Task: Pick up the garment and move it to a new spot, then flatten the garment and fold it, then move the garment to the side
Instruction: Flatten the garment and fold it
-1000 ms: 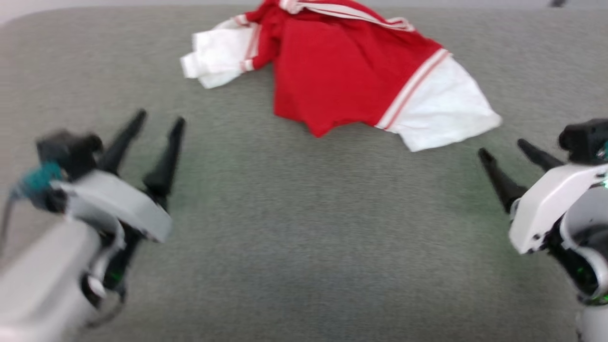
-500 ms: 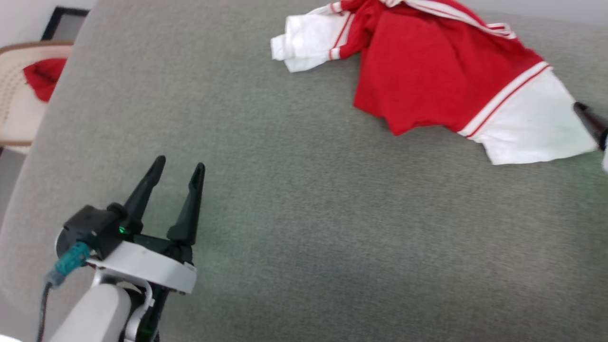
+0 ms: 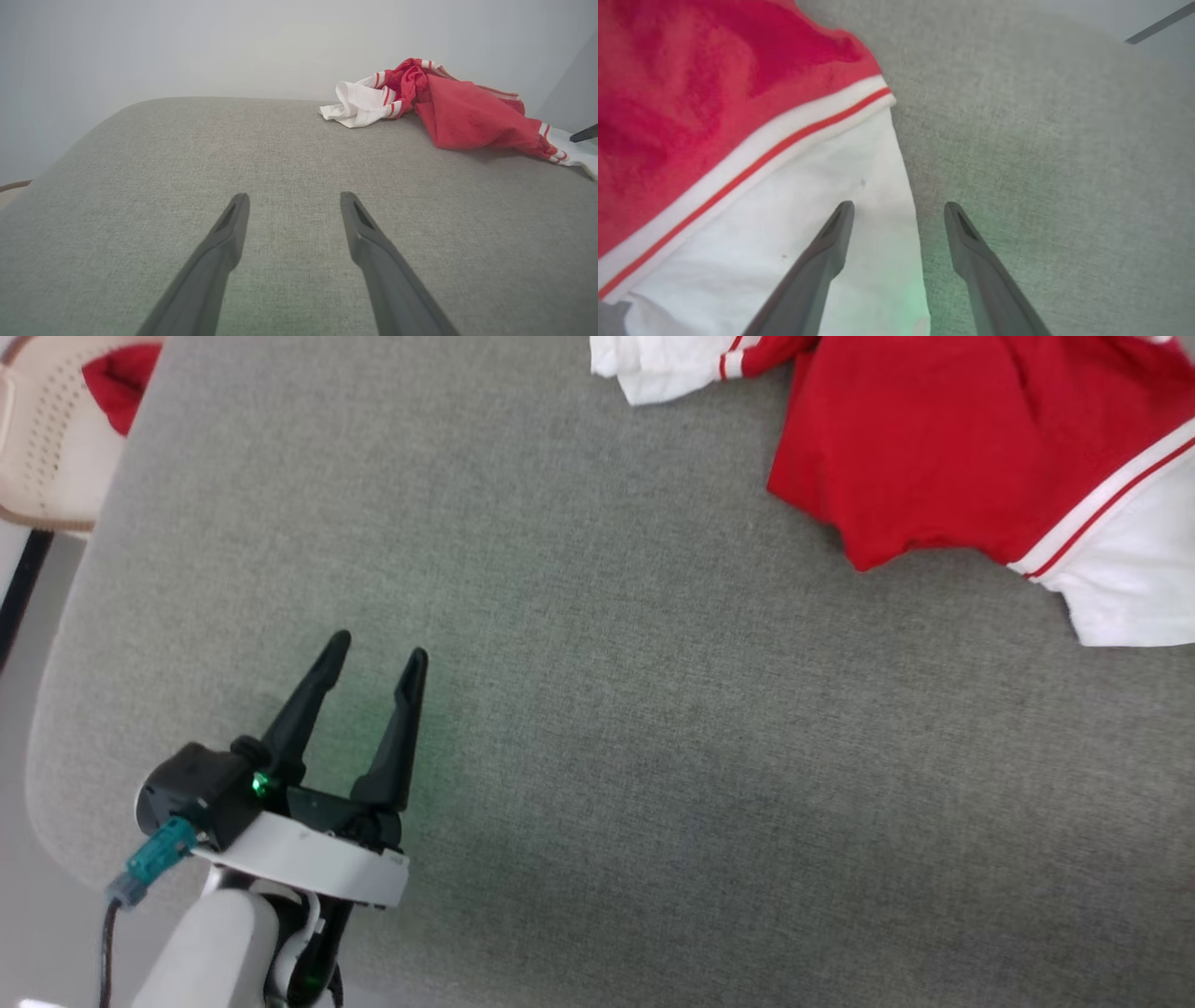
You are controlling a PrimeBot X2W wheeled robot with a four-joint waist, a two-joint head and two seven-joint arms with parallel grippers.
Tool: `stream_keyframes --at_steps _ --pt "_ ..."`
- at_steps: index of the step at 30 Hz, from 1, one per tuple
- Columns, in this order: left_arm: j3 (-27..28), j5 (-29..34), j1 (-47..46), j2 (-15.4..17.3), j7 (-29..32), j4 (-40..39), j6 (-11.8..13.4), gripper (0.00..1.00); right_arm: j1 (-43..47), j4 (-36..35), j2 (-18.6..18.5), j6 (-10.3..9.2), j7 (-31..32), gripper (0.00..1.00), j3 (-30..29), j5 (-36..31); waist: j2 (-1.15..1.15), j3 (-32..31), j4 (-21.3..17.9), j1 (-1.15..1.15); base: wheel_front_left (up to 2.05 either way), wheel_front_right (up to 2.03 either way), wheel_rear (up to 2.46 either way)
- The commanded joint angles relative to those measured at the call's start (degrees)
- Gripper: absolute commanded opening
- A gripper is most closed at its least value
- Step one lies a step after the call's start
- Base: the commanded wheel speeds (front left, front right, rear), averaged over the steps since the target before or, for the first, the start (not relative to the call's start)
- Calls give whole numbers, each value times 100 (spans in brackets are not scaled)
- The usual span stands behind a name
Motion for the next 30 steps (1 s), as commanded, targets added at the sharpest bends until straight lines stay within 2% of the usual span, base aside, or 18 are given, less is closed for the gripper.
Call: stream_keyframes --at_steps 1,4,5,6,7,8,9,13,16,17,19,24,28,30 --pt "52 69 -85 -41 0 16 -30 100 -84 79 41 -4 7 100 51 -44 0 229 72 0 0 0 0" --pt "97 125 -153 -61 0 29 -67 100 -43 272 115 -4 4 100 134 -107 0 287 36 0 0 0 0" --pt "110 123 -172 -59 0 27 -61 100 -39 318 141 -3 -5 95 173 -93 0 296 21 0 0 0 0" --pt "116 116 -184 -53 0 22 -66 100 -28 358 162 -3 -16 49 204 -97 0 302 8 0 0 0 0" --pt "94 90 -194 -28 0 0 -69 100 -9 396 185 -3 -8 38 232 -97 0 306 -8 0 0 0 0" --pt "77 59 -206 4 0 -24 -70 100 -6 426 202 -3 13 7 277 -75 0 313 -28 0 0 0 0" --pt "66 29 -229 36 0 -52 -65 100 -22 447 220 -1 1 0 307 -51 0 320 -50 0 0 0 0" --pt "-40 -116 -369 286 0 -174 -68 100 -102 489 253 -2 -104 0 323 -35 0 373 -151 0 0 0 0" --pt "-241 -56 -723 728 0 -253 -68 100 -234 476 339 -4 -232 0 362 -43 0 458 -251 0 0 0 0" --pt "-241 -56 -723 728 0 -253 -68 100 -234 476 339 -4 -232 0 362 -43 0 458 -251 0 0 0 0" --pt "-434 -87 -1118 1077 0 -275 -69 100 -322 475 408 -4 -286 0 414 -77 0 538 -330 0 0 0 0" --pt "-1310 -533 -2520 2020 282 -38 -63 100 -540 462 644 -1 -343 0 680 -82 0 762 -580 0 0 0 0" --pt "-2176 -1192 -3825 2476 682 244 -61 100 -726 461 793 0 -399 0 905 -33 0 966 -800 0 0 0 0" --pt "-2617 -1545 -4502 2585 875 441 -60 100 -793 469 840 0 -408 0 990 -9 0 1058 -893 0 0 0 0"
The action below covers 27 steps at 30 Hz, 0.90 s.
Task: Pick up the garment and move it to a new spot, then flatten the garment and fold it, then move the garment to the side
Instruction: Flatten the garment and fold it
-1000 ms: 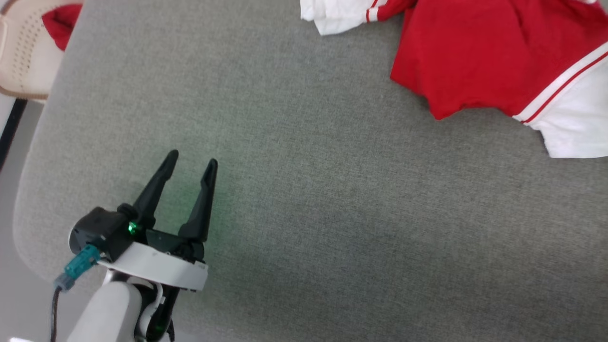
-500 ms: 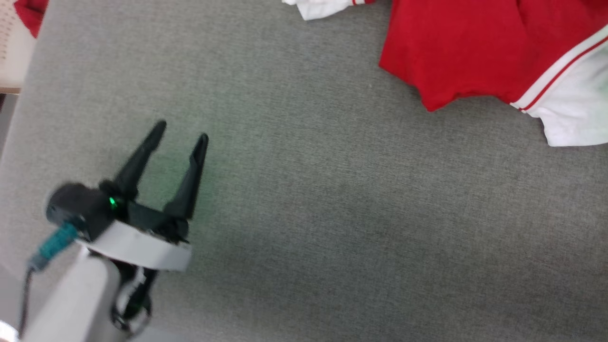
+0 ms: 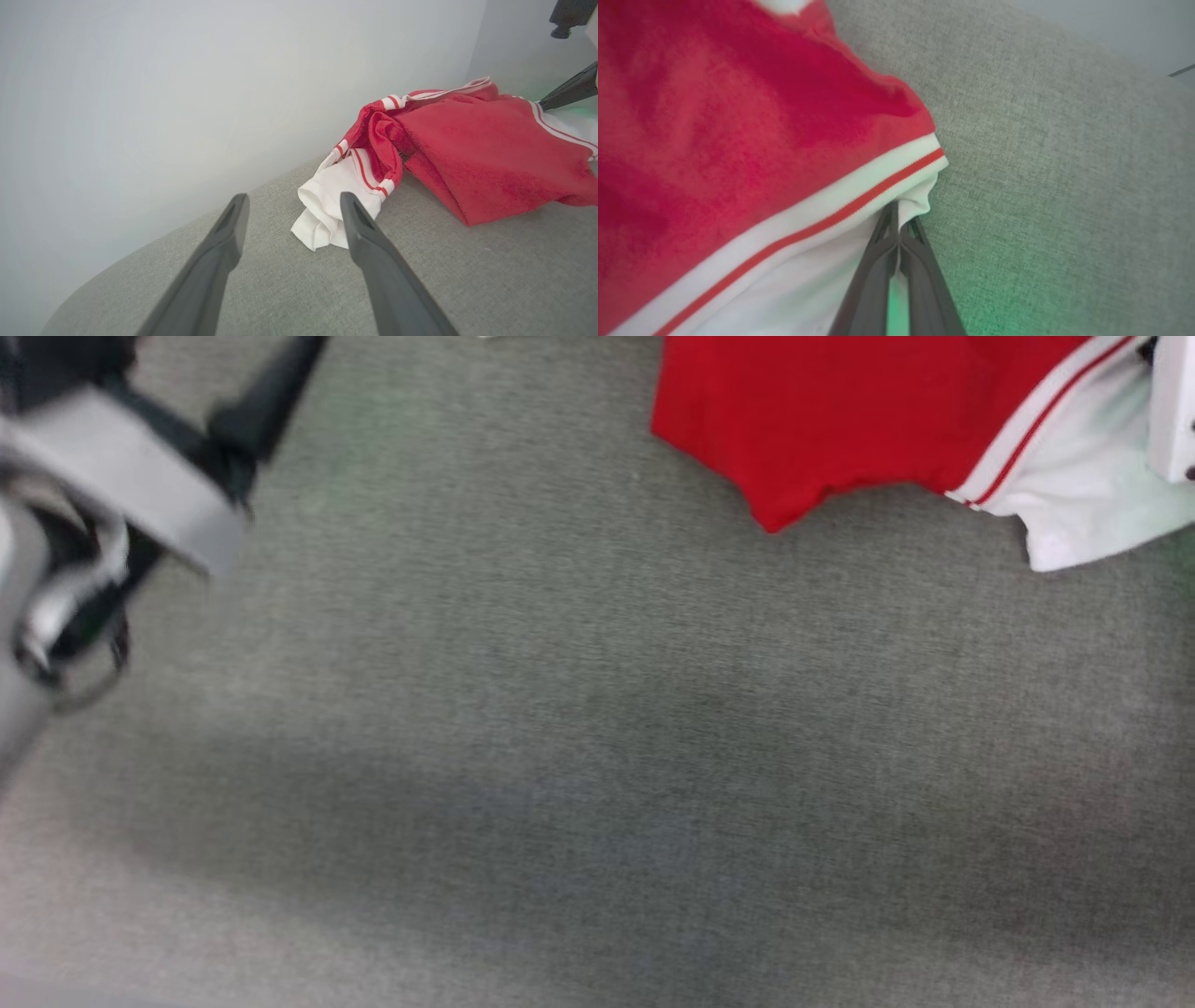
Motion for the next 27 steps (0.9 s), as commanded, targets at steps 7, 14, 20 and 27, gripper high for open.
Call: stream_keyframes --at_steps 7,14,20,27 --pt "-1637 -597 -2033 -109 468 1008 9 100 73 251 284 4 -52 0 343 108 0 505 -461 0 0 0 0" --pt "-3001 -1161 -3308 -400 577 1920 10 100 -97 288 368 0 -107 0 552 168 0 777 -679 0 0 0 0" --pt "-3299 -1332 -3750 -566 614 2438 10 100 -211 348 450 -1 -151 0 723 180 0 914 -775 0 0 0 0" --pt "-3330 -917 -3579 -594 940 2496 9 100 -242 476 531 0 -213 0 891 231 0 923 -823 0 0 0 0"
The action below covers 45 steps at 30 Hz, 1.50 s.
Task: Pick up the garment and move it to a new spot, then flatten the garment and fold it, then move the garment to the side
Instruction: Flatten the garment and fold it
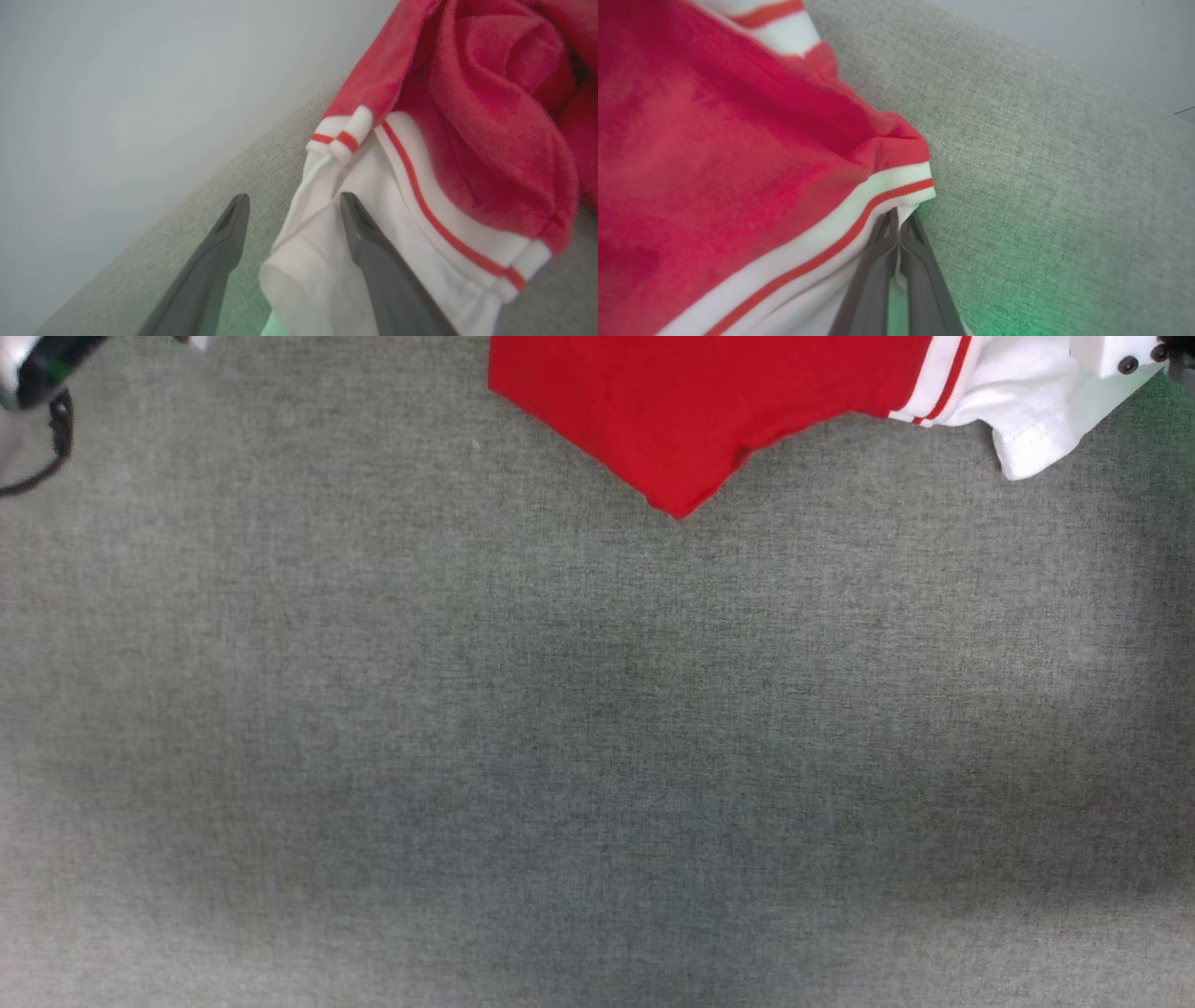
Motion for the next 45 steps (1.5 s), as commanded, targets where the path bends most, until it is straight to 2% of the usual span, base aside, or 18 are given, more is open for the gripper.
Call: stream_keyframes --at_steps 1,6,10,12,13,15,16,22,27,32,38,43,44,45 --pt "8 45 83 6 43 -24 11 100 634 690 94 -6 151 0 274 20 0 6 -4 0 0 0 0" --pt "7 37 37 -10 23 34 11 100 559 749 126 -5 106 0 330 40 0 28 -33 0 0 0 0" --pt "6 -264 -79 -72 -103 187 10 100 552 795 135 -5 49 0 368 66 0 22 -57 0 0 0 0" --pt "5 -350 -77 -89 -100 270 10 79 556 810 136 -5 20 0 370 78 0 7 -74 0 0 0 0" --pt "4 -359 -40 -109 -39 259 10 49 565 818 134 -3 4 0 370 76 0 -6 -83 0 0 0 0" --pt "6 -406 19 -102 55 211 10 20 579 822 121 -2 -21 0 345 68 0 -28 -95 0 0 0 0" --pt "6 -406 54 -93 115 187 10 0 584 830 112 -2 -38 0 329 69 0 -37 -97 0 0 0 0" --pt "6 -474 87 -24 179 133 10 0 552 767 89 -2 -296 0 231 36 0 -119 -107 0 0 0 0" --pt "5 -704 132 -32 -26 256 10 0 395 624 101 -3 -916 0 21 -50 0 -299 -82 0 0 0 0" --pt "10 -1341 19 -84 -388 442 10 0 113 514 60 -6 -1683 0 -368 -325 0 -490 -33 0 0 0 0" --pt "194 -2008 -91 -173 -777 710 10 0 -218 651 217 -6 -2288 0 -817 -731 0 -612 -26 0 0 0 0" --pt "566 -2584 -351 -396 -1068 1151 10 0 -873 945 462 -6 -2942 0 -1412 -1296 0 -640 -73 0 0 0 0" --pt "816 -2822 -597 -468 -1228 1342 10 0 -1254 1080 573 -6 -3250 0 -1663 -1588 0 -618 -123 0 0 0 0" --pt "816 -2822 -597 -468 -1228 1342 10 0 -1254 1080 573 -6 -3250 0 -1663 -1588 0 -618 -123 0 0 0 0"
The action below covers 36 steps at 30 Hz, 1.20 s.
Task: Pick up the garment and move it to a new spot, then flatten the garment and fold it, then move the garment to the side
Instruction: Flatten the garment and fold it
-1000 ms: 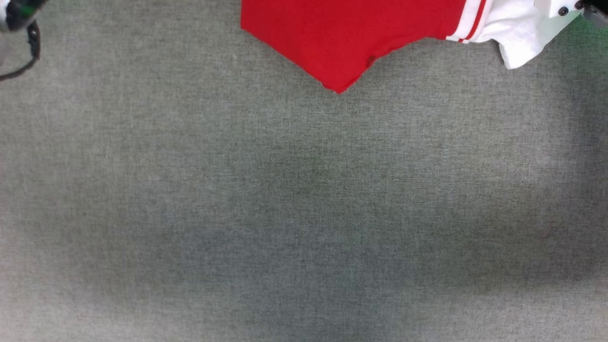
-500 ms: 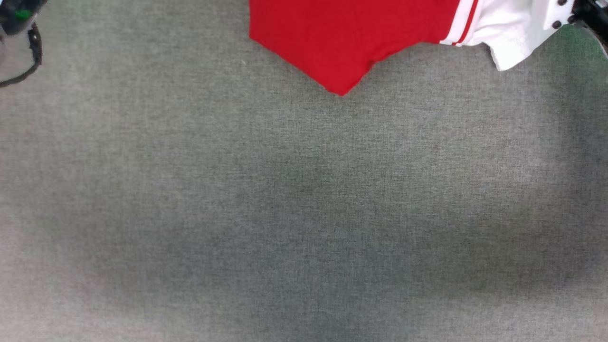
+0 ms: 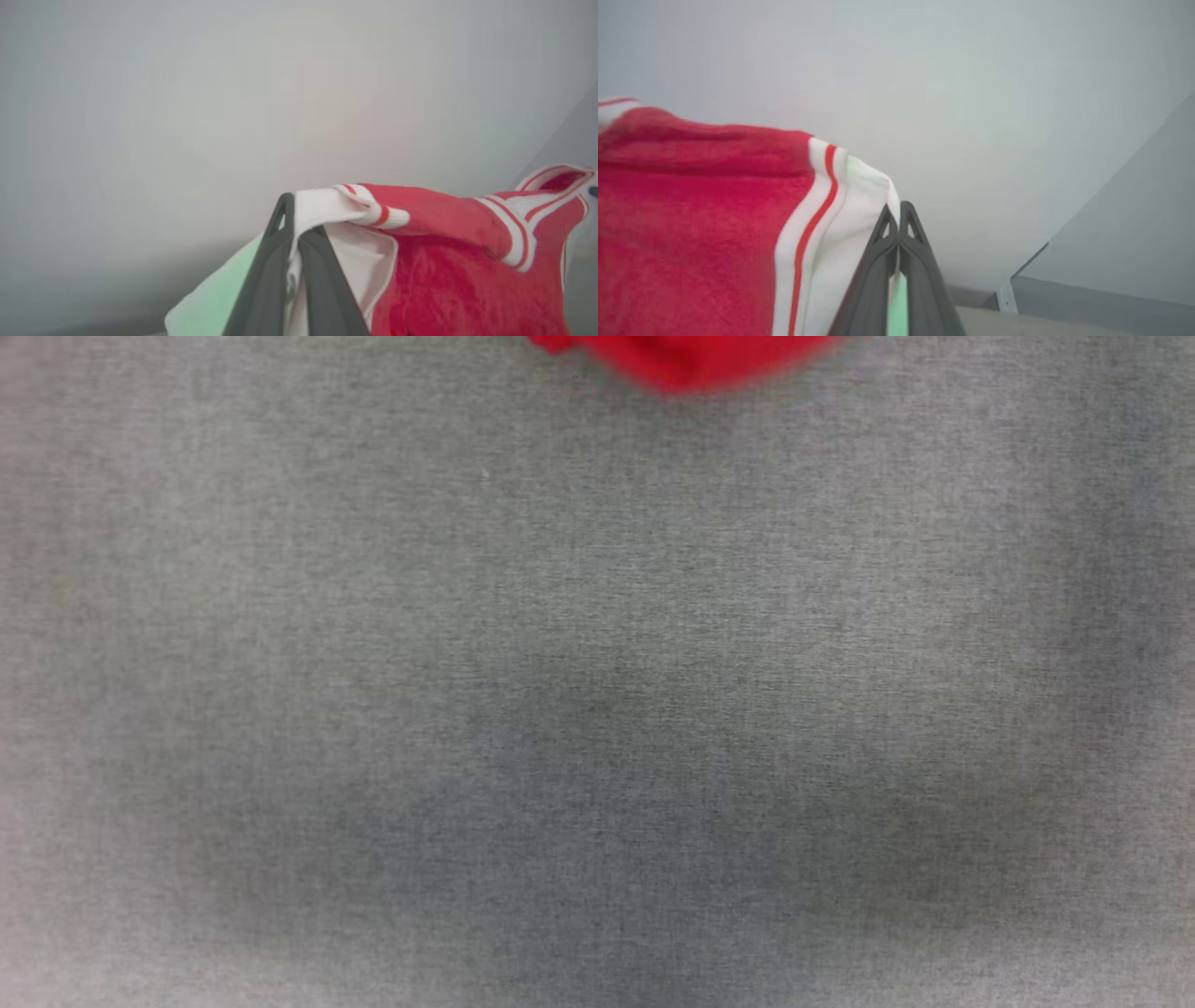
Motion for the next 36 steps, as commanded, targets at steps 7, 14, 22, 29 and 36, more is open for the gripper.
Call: stream_keyframes --at_steps 7,14,22,29,36 --pt "677 -255 -1069 -107 -485 454 11 0 -1442 432 267 -8 -1022 0 -974 -995 0 68 -128 0 0 0 0" --pt "715 68 -1306 -179 -599 474 11 0 -2225 1175 397 -8 -1655 0 -1473 -1567 0 41 -92 0 0 0 0" --pt "522 -374 -304 180 -352 -586 10 0 -1762 1906 384 -7 -2005 0 -886 -1367 0 -80 -46 0 0 0 0" --pt "185 -964 1336 1113 -125 -2339 5 0 -119 1501 126 -7 -1525 0 551 -201 0 -540 -66 0 0 0 0" --pt "-225 -1123 3002 1759 -369 -3682 6 0 2270 -900 -610 -6 -42 0 1174 1251 0 -1089 6 0 0 0 0"
